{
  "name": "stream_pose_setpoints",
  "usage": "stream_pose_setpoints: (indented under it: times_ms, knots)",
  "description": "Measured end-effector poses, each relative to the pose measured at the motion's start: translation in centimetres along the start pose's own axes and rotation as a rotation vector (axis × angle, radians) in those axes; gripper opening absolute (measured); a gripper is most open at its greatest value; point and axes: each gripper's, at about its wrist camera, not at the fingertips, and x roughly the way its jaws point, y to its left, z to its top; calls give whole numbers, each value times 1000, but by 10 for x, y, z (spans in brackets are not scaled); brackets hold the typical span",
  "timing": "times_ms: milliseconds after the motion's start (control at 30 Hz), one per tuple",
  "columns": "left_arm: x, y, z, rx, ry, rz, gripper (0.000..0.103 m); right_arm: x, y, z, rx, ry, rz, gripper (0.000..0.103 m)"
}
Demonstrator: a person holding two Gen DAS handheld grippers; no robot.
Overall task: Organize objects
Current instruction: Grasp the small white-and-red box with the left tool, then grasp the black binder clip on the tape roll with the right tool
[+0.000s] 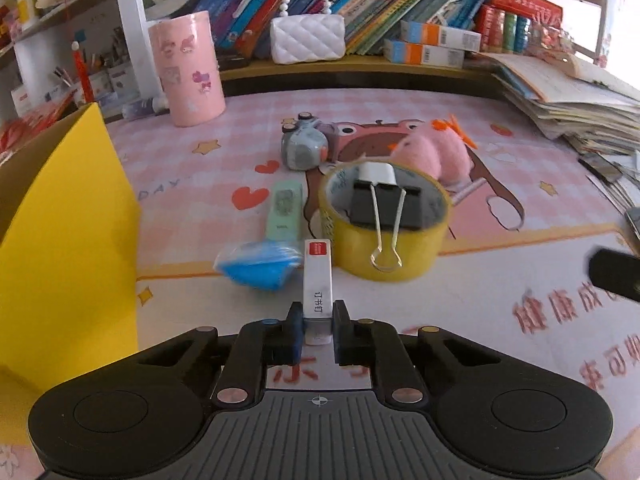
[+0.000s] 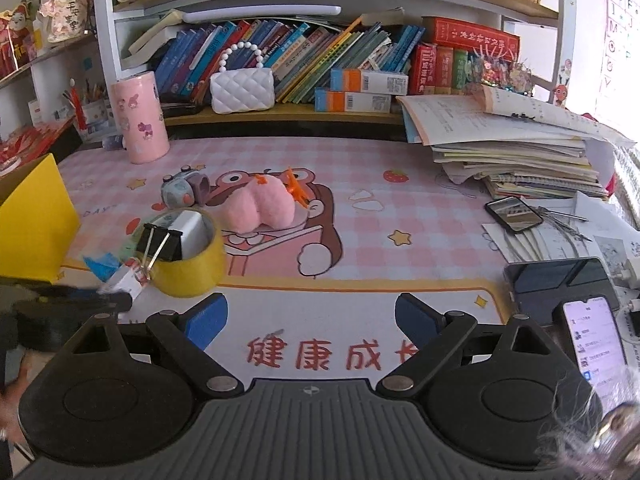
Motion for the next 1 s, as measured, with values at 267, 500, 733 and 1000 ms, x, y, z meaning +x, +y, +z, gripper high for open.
stream_pose_setpoints:
  times_ms: [267, 500, 733, 1000]
  knots:
    - [-32, 11, -19, -42, 13, -43, 12, 7, 25, 3, -29, 11, 92, 92]
    - [-58, 33, -34, -108, 7, -40, 12, 24, 55, 17, -85, -28, 167, 81]
    - [-72, 41, -42, -110, 2, -4, 13, 60, 90, 36, -153, -18, 236, 57]
    - [-84, 42, -46, -103, -16, 3, 13, 87, 101, 32, -159, 33, 217, 51]
